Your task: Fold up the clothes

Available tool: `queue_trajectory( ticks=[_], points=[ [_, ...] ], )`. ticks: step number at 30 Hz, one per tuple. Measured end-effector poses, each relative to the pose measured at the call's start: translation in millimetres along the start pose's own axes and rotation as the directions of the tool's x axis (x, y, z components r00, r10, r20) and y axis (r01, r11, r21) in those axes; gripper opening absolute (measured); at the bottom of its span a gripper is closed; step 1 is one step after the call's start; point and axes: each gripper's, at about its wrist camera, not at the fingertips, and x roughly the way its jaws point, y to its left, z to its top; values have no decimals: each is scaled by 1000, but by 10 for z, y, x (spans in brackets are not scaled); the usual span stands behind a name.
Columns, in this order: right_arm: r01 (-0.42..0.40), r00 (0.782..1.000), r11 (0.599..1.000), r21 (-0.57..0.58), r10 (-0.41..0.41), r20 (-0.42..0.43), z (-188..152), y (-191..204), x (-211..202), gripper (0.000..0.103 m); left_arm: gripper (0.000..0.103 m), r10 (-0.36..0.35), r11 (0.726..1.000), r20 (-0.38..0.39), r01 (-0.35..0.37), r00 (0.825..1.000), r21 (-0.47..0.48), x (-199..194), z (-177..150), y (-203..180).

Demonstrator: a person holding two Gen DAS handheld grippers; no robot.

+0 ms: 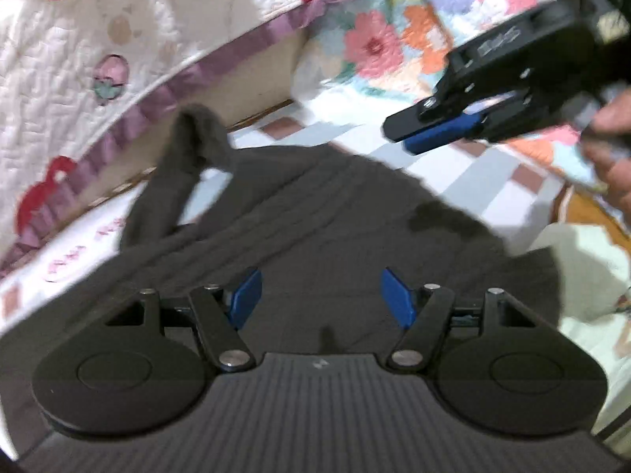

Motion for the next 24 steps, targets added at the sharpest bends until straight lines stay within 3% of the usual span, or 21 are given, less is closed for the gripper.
queue_trajectory(
  ticks=[2,3,5,7,10,13,15,16,19,22,24],
  points=[
    [82,991,982,-168,-99,-95,112,108,-226,45,67,-17,999,2,17,1000,38,109,-31,-177],
    [98,979,966,-238,-137,-153,183,148,-289,45,67,-20,999,1,20,1000,43,155,-36,-248],
    [106,937,918,-382,-221,-269,336,236,-377,48,67,-38,999,-5,38,999,19,232,-27,-339],
    [130,888,849,-512,-329,-321,481,316,-421,52,67,-78,996,-14,78,997,-39,306,2,-362],
    [160,863,818,-552,-388,-325,656,284,-412,57,67,-111,987,-25,108,993,-118,414,59,-388],
    [196,889,880,-432,-345,-301,767,100,-276,58,67,-128,979,-34,121,991,-161,542,160,-509],
    [180,898,925,-334,-293,-328,796,-102,-115,56,69,-159,971,-24,153,987,-182,606,223,-599],
    [173,891,925,-338,-293,-346,803,-164,-82,55,73,-167,969,-18,161,986,-189,635,259,-658],
    [235,899,918,-320,-330,-288,876,-294,-149,56,80,-152,968,-32,143,988,-207,811,389,-849],
    [210,935,967,-144,-242,-261,1051,-424,-203,56,81,-129,967,-86,107,988,-230,1041,505,-964],
    [144,965,989,-38,-149,-214,1112,-457,-171,57,82,-107,964,-127,71,986,-256,1177,532,-987]
  ],
)
